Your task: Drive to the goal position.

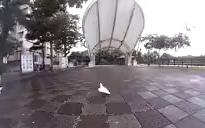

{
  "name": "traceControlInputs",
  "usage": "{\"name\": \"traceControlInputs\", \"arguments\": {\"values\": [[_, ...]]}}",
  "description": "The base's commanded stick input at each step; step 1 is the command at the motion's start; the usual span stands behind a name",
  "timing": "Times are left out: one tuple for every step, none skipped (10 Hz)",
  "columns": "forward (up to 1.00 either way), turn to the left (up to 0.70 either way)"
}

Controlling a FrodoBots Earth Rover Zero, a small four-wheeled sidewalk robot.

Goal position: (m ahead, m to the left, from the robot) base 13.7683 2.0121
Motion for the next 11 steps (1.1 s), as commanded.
{"name": "traceControlInputs", "arguments": {"values": [[1.0,-0.01],[1.0,-0.01],[1.0,-0.01],[0.71,-0.01],[0.04,0.0],[0.0,0.0],[0.0,0.0],[0.28,0.0],[0.81,-0.01],[1.0,-0.01],[1.0,-0.01]]}}
